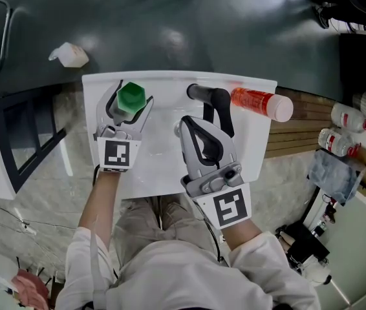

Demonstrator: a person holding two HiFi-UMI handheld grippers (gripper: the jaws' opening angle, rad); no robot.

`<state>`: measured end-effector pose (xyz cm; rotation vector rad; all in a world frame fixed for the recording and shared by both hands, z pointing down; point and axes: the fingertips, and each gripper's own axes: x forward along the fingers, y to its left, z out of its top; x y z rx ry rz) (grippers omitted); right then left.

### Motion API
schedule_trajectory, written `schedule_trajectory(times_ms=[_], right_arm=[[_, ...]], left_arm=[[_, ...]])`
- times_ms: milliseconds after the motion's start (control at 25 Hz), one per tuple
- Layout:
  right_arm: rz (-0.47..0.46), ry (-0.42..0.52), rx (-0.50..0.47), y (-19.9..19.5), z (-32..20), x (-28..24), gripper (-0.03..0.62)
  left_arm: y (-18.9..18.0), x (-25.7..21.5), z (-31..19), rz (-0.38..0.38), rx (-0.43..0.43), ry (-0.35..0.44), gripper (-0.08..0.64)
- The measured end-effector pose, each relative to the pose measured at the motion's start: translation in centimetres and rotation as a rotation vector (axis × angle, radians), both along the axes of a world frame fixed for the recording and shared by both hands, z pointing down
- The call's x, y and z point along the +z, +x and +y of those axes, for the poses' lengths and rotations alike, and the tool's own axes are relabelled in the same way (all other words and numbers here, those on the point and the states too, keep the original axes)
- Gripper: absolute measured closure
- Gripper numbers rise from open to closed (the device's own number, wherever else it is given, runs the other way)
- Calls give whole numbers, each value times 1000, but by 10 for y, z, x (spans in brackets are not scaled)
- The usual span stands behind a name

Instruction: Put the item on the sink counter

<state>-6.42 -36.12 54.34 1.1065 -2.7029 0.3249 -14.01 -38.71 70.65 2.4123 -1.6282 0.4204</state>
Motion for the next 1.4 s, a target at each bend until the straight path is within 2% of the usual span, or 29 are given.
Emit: schedule_trajectory(times_ms=[360, 840, 1160, 1400], right_arm=[[-5, 1, -8, 0, 0, -1, 588], [-12, 35, -15, -4, 3, -21, 588], [6, 99, -37, -2, 12, -42, 588], [10, 149, -45, -1, 21, -71, 588]], left_arm=[[1, 3, 5, 1, 14, -16, 153], [-6, -32, 8, -16, 17, 46, 153], [-4, -60, 14, -8, 28, 79, 155], [-5, -101, 22, -16, 48, 122, 160]])
